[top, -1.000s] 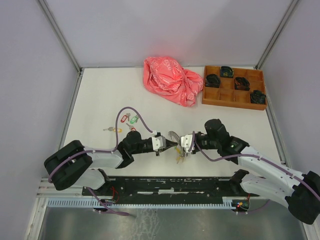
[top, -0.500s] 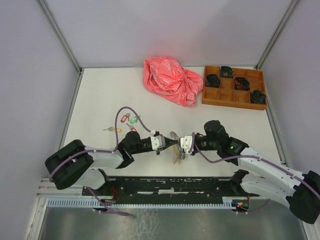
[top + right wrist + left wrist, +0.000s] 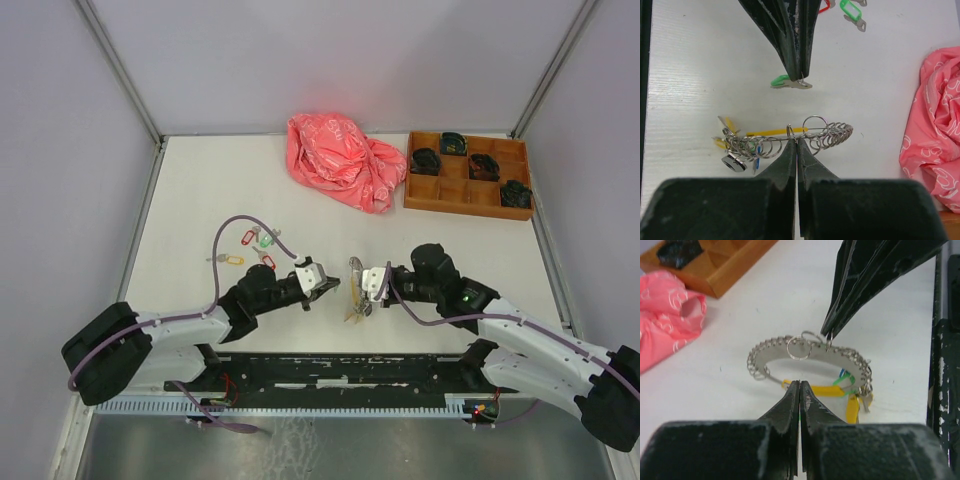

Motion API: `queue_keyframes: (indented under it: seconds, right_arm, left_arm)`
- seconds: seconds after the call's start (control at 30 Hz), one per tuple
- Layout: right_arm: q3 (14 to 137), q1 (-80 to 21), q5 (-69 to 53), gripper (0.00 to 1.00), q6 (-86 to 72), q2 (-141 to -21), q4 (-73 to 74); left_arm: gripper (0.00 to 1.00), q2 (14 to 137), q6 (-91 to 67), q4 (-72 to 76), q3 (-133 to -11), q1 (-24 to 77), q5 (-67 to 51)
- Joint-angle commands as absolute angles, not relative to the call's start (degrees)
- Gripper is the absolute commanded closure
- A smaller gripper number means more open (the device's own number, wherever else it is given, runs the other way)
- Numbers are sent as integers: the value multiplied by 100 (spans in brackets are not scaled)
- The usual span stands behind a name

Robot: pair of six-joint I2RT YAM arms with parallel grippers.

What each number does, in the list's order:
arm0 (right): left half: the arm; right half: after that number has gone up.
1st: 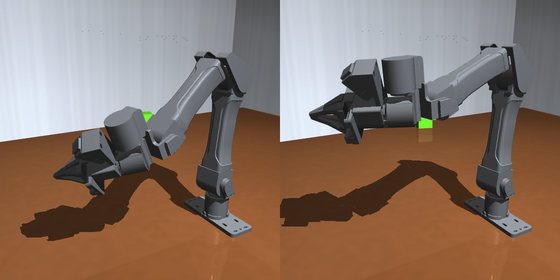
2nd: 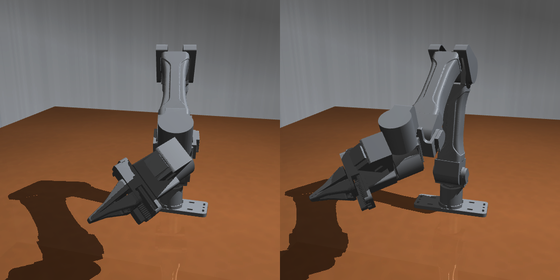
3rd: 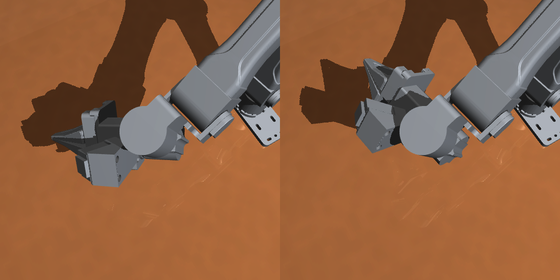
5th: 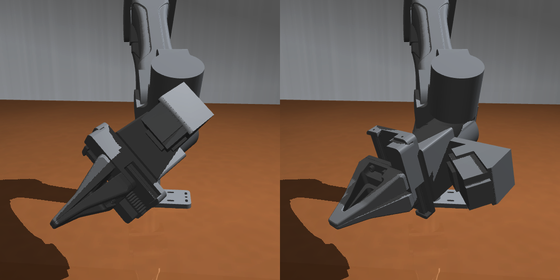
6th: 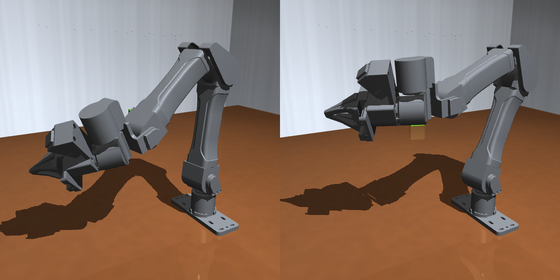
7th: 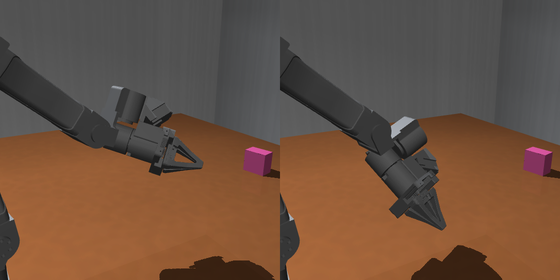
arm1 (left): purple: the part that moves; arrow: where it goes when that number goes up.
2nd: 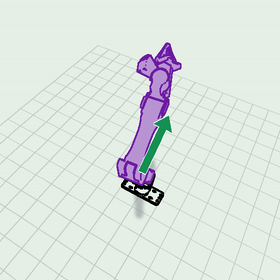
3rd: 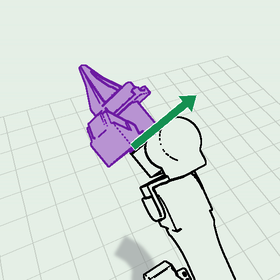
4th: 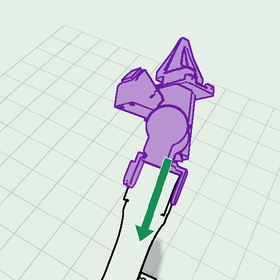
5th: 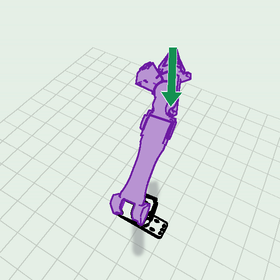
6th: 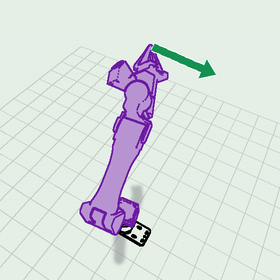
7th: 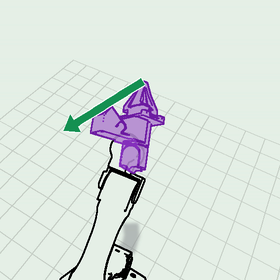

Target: Put the keys on the keyring

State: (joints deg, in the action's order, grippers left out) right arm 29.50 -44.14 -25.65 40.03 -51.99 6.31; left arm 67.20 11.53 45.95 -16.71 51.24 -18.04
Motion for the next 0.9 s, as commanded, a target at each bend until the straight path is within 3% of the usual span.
queue_keyframes:
  seconds: [0.0,0.5,0.87]
  right_arm:
    - [2958,-4438,-2320,99,3472,-5131,58]
    - [2669,-4439,-1740,99,2444,-5091,-541]
    - [2509,-4438,-1543,99,2086,-5189,-941]
  left_arm:
    - [97,6718,563,3477,-1798,5143,-1196]
    - [94,8432,-98,2169,-2952,5147,-275]
    - [65,7424,6,3770,-2298,5146,-301]
